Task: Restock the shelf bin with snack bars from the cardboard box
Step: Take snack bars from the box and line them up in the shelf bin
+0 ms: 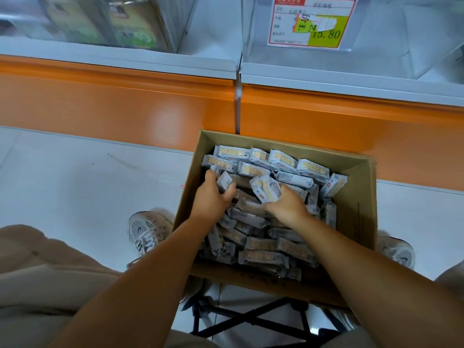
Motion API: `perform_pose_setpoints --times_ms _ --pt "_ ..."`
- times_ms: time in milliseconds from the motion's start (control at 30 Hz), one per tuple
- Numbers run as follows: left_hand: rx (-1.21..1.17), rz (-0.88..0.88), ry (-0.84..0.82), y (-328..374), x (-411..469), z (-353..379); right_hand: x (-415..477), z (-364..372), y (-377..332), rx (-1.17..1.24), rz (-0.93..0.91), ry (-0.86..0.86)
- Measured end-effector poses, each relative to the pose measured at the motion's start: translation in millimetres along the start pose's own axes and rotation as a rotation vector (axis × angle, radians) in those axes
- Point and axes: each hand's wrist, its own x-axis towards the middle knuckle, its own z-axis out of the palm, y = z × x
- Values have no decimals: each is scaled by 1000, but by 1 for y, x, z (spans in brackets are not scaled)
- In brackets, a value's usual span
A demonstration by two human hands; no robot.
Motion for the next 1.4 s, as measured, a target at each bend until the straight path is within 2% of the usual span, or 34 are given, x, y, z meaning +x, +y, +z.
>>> perform_pose_setpoints --times_ms 67,200,333,400,533,700,800,867,1000,1133,1233,1400 --pt "-79 -40 7 5 -2 1 -3 -1 -5 75 -8 -11" --pt "-215 -217 -63 6 -6 7 -16 -5 4 0 -16 -155" --pt "-108 -291 -200 0 -15 12 -28 -11 21 192 120 -234" --pt "-136 -322 -244 -4 -21 14 -30 -14 21 230 153 -259" --pt "-265 -385 -288 -2 -27 18 -32 -8 14 303 102 -215" --pt "-522 -377 -232 24 -24 18 -41 -7 -4 420 -37 -132" --pt "-560 -389 -193 41 -22 8 -46 -18 -12 470 -56 -119" --pt "-613 -389 -245 51 -23 0 -52 -28 -18 534 -98 -91" --pt "-649 -290 -336 75 -24 -17 -71 -49 -29 598 -155 -3" --pt "-442 19 -371 124 -23 -56 -98 -91 -54 608 -276 -33" --pt "-294 193 -416 166 -28 -89 -123 -132 -82 407 -422 57" --pt "-282 285 -413 223 -39 -137 -154 -198 -121 186 -513 104"
